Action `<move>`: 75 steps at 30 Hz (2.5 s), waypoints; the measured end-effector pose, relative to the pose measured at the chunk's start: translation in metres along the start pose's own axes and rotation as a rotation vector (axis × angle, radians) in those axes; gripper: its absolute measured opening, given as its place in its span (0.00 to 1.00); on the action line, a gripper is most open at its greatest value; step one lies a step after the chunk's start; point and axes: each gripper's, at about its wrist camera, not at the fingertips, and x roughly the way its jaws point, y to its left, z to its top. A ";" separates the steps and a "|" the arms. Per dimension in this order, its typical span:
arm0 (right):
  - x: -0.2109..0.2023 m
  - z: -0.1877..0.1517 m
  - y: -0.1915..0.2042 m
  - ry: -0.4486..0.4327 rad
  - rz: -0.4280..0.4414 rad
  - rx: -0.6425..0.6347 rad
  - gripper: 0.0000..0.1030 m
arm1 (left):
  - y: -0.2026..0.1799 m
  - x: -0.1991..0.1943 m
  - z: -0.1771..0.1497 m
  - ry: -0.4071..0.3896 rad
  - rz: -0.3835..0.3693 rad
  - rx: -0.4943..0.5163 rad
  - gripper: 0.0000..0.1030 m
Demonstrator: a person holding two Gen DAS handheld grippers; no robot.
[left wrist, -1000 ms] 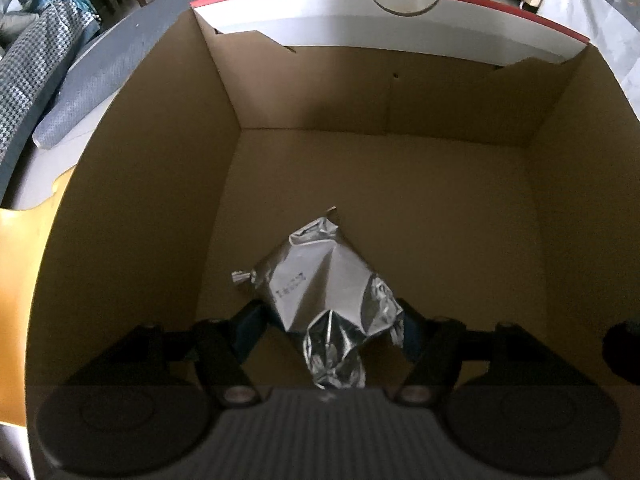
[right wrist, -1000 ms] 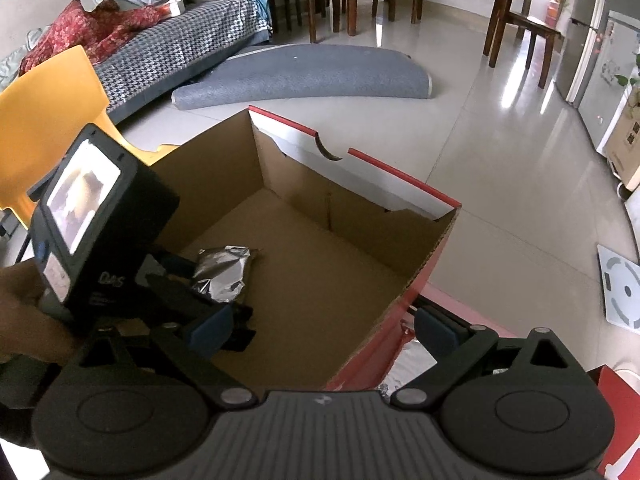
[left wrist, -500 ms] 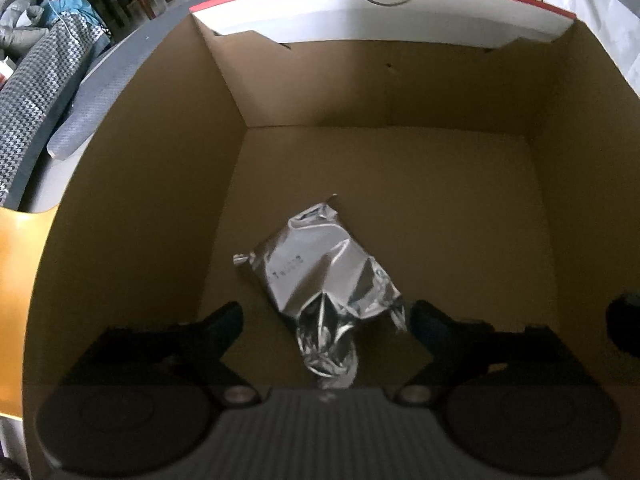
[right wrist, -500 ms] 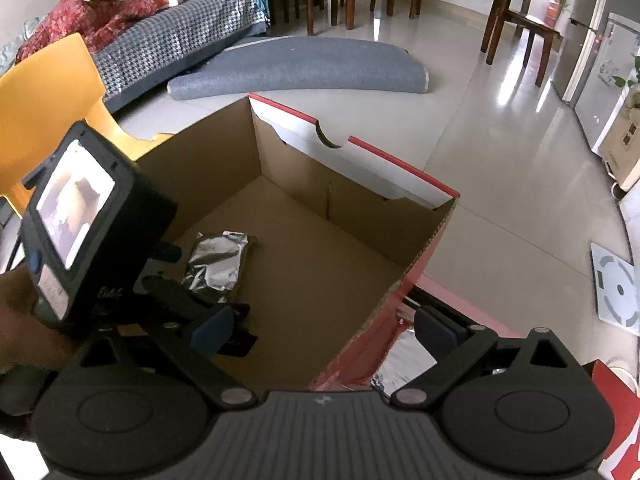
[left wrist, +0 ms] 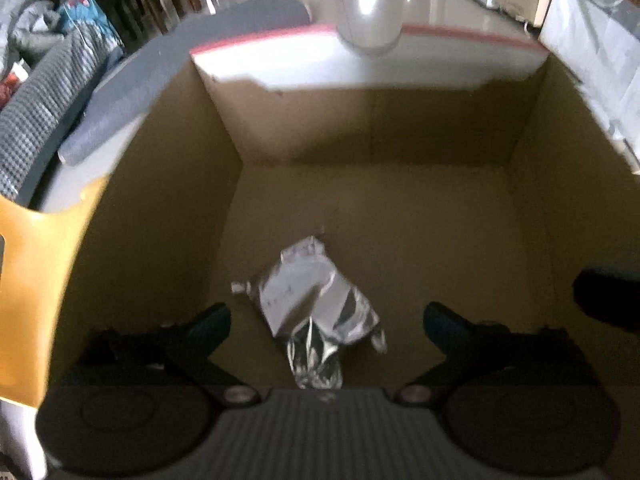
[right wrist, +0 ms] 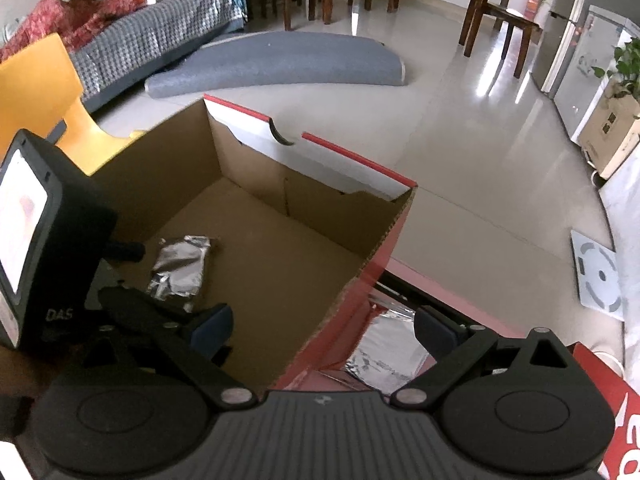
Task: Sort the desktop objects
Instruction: 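Raise the open left gripper and move it back over the red lid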
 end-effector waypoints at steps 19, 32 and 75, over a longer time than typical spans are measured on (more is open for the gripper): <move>-0.029 -0.009 -0.014 -0.015 0.050 0.069 0.95 | -0.017 -0.043 0.000 -0.094 -0.017 0.054 1.00; -0.040 -0.022 -0.030 -0.009 0.050 0.085 0.95 | -0.032 -0.061 -0.013 -0.087 -0.013 0.058 1.00; -0.054 -0.104 -0.158 0.097 -0.190 0.215 0.82 | -0.161 -0.149 -0.018 -0.238 -0.152 0.252 1.00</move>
